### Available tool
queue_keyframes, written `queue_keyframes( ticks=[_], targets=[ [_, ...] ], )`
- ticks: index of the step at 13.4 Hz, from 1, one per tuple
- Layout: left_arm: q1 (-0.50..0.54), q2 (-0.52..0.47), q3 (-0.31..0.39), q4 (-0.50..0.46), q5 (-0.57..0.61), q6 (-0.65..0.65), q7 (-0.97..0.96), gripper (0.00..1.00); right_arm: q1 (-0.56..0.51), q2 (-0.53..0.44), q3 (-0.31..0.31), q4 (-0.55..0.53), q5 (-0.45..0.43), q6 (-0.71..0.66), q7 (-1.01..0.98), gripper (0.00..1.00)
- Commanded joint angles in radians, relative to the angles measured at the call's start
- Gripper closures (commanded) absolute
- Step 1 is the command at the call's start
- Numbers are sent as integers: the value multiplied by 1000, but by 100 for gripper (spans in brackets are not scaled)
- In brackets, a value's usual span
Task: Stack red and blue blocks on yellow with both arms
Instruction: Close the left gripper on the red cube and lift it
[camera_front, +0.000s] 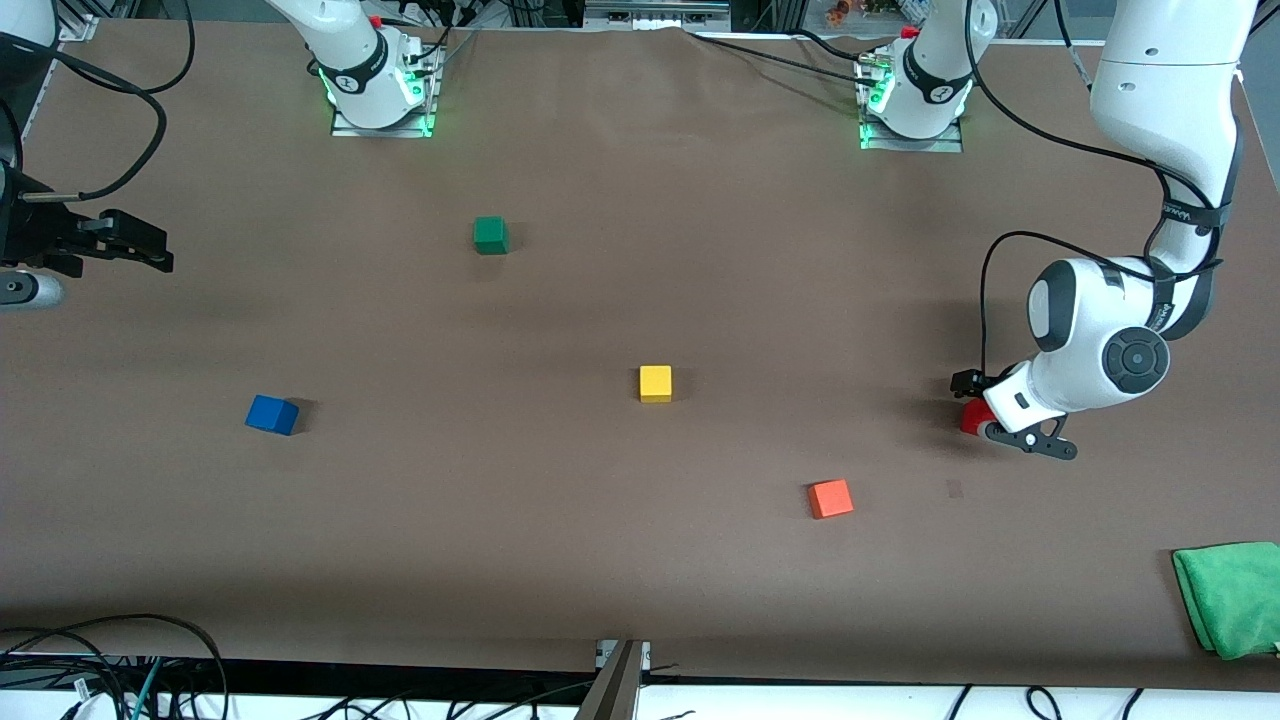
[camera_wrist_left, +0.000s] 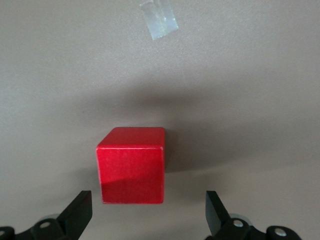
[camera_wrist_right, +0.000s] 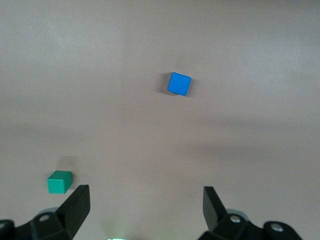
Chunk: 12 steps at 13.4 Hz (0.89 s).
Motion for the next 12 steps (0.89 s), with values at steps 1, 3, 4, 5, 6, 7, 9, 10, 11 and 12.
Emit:
queue_keyframes(
  ticks=[1, 3, 4, 5, 6, 7, 9, 10, 11, 12],
  targets=[
    [17, -13, 0, 18, 67, 0, -4, 0, -3, 5, -2, 19, 17, -9, 0, 0],
    [28, 19, 0, 51, 72, 3, -4, 0, -3, 5, -2, 19, 17, -9, 0, 0],
    [28, 25, 0, 59, 72, 3, -4, 0, -3, 5, -2, 19, 17, -7, 0, 0],
    [25, 27, -2, 59, 71, 5, -11, 0, -3, 5, -2, 19, 17, -9, -1, 0],
    [17, 30, 0, 58, 71, 17, -23, 0, -3, 5, -2, 19, 17, -7, -1, 0],
    [16, 52, -2, 56, 69, 52, -40, 0, -5, 5, -2, 19, 17, -9, -1, 0],
    [8, 76, -2, 56, 71, 101, -86, 0, -3, 5, -2, 19, 17, -9, -1, 0],
    [2, 82, -2, 58, 69, 113, -86, 0, -3, 5, -2, 19, 17, -7, -1, 0],
    [2, 83, -2, 58, 69, 120, -87, 0, -3, 5, -2, 19, 17, -7, -1, 0],
    [0, 83, -2, 58, 69, 120, -87, 0, -3, 5, -2, 19, 17, -7, -1, 0]
  ],
)
